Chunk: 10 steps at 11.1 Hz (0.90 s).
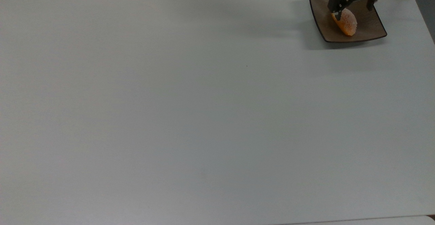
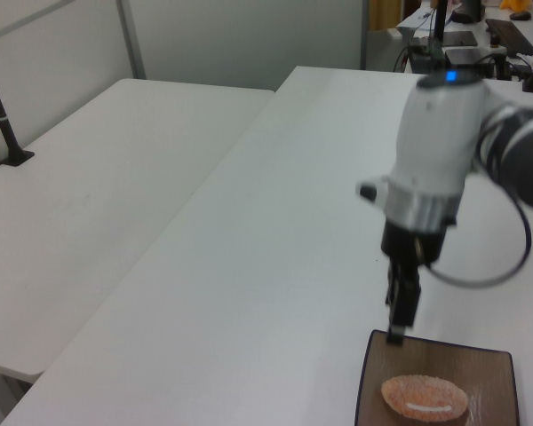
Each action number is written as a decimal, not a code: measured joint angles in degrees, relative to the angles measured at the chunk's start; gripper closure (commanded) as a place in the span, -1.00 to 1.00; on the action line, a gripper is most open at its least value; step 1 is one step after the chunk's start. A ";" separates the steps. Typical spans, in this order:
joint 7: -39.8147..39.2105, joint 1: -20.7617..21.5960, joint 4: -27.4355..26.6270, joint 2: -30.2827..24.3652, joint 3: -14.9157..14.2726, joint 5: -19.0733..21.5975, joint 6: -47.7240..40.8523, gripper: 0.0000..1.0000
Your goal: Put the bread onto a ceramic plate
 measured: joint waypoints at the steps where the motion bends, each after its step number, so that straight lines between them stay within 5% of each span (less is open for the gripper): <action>1: 0.00 -1.76 0.49 -2.86 -0.28 -0.04 -3.17 -1.00; 4: 0.00 -8.23 4.24 -11.19 -1.18 -0.10 -15.70 -1.00; 7: 0.00 -11.32 5.69 -19.46 -7.67 -0.15 -27.45 -1.00; 10: -4.56 -18.14 8.06 -21.44 -12.19 -0.18 -34.73 -1.00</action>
